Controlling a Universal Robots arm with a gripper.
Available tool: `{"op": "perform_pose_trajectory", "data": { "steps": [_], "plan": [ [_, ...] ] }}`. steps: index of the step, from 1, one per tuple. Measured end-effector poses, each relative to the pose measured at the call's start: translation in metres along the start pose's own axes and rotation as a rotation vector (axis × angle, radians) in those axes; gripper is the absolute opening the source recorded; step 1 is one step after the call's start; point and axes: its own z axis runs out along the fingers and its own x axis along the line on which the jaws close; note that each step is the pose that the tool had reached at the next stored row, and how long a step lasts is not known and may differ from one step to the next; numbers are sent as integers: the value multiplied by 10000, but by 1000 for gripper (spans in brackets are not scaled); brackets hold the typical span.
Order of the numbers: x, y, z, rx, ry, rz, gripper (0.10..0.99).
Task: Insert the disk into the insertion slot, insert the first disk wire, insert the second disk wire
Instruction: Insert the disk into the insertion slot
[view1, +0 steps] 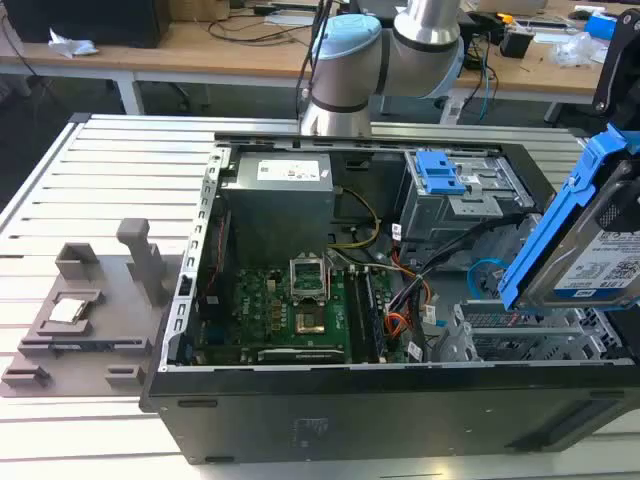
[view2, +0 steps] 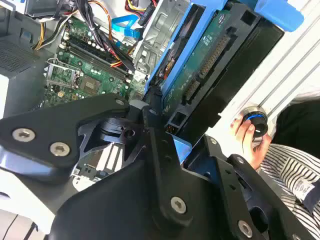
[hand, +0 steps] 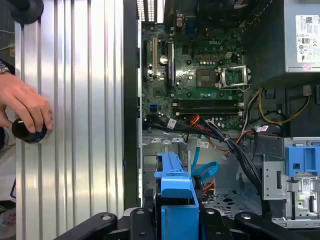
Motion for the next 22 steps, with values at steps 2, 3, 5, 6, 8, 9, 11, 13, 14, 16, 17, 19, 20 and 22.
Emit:
{"op": "perform_pose_trajectory", "data": {
  "steps": [2, 3, 5, 6, 8, 9, 11, 13, 14, 16, 17, 19, 20, 22],
  "plan": [
    [0, -1, 40, 0, -1, 0, 365],
    [0, -2, 64, -1, 0, 0, 365],
    [0, -3, 96, -1, 0, 0, 365],
    [-1, -5, 119, -1, 1, 0, 365],
    [-1, -6, 164, -1, 0, 0, 365],
    [-1, -6, 175, -1, 0, 0, 365],
    [-1, -8, 203, -1, -1, 0, 365],
    [-1, -10, 263, -1, 0, 0, 365],
    [-1, -11, 271, -1, 1, 0, 365],
    [-5, -2, 294, -1, -1, 3, 365],
    [-10, 3, 302, -1, -1, 1, 365],
    [-52, 18, 338, -1, -2, -2, 365],
    [-75, 20, 366, -1, -4, 0, 365],
    [-111, 22, 406, -1, -3, 0, 365]
  ]
}}
